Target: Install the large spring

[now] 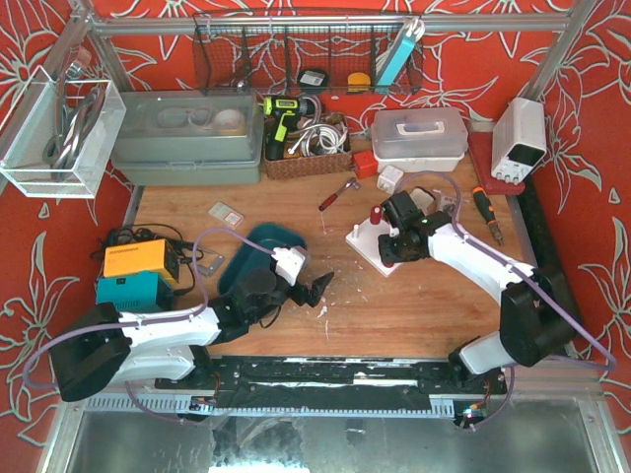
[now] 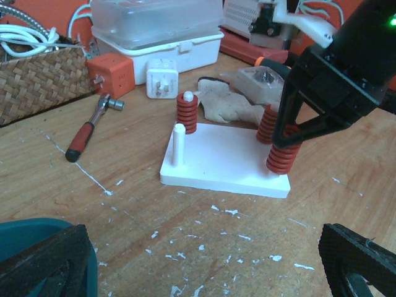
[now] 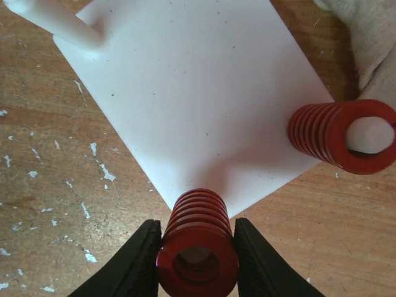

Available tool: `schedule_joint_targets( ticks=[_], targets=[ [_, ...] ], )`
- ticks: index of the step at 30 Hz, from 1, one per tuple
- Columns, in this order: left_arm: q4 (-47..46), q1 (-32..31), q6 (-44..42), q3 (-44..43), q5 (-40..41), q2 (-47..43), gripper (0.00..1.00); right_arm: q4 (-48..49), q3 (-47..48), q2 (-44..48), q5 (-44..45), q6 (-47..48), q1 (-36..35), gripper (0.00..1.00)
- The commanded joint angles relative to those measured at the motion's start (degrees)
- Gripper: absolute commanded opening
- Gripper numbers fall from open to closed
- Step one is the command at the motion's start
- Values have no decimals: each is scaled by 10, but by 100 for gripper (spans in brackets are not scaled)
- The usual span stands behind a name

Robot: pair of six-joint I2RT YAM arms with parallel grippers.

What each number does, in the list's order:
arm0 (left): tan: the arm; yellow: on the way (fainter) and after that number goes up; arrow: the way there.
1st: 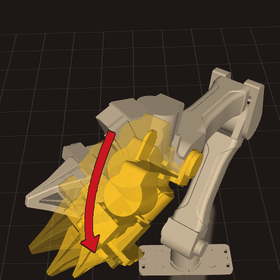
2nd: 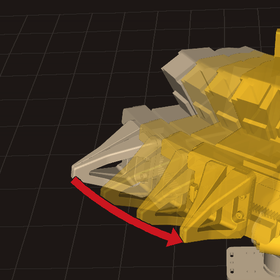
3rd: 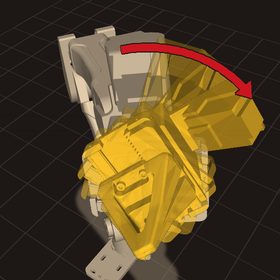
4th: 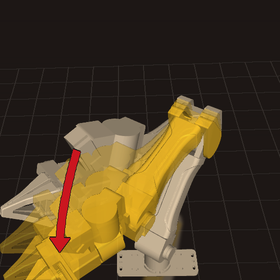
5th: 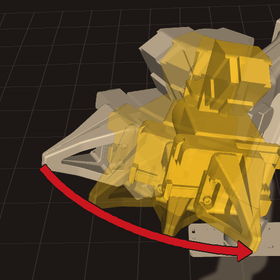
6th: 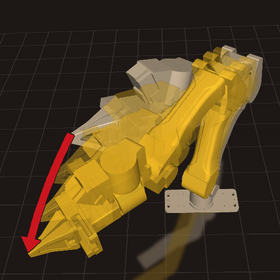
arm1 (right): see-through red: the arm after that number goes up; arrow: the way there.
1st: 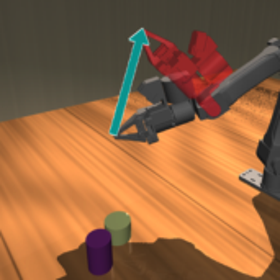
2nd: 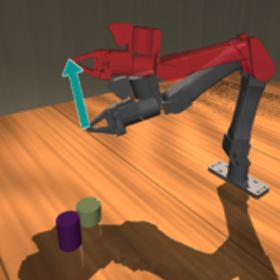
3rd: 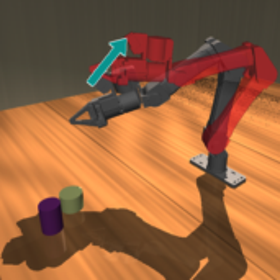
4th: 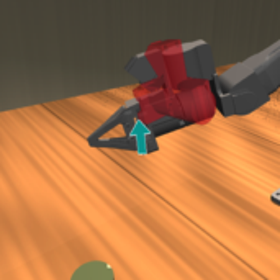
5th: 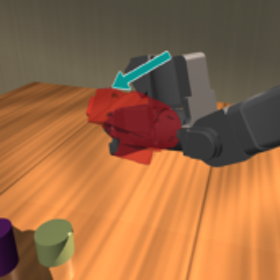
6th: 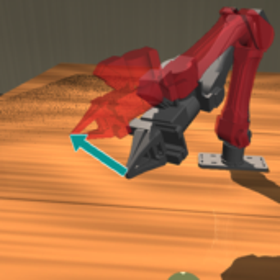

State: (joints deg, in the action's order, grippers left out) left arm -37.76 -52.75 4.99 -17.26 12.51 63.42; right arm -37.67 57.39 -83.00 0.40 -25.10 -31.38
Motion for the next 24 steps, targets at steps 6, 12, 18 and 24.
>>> schedule_joint_targets(
  ticks=[6,12,18,24],
  targets=[
    [-3,3,0,-1,18,-12,100,16,-5,-21,11,5,3,48],
    [35,3,16,-12,46,-12,100,-21,13,19,19,9,3,68],
    [276,47,222,-72,90,-37,100,-38,7,124,11,21,3,83],
    [500,186,304,-141,-66,-38,100,19,-37,207,-2,28,2,94]
  ],
)
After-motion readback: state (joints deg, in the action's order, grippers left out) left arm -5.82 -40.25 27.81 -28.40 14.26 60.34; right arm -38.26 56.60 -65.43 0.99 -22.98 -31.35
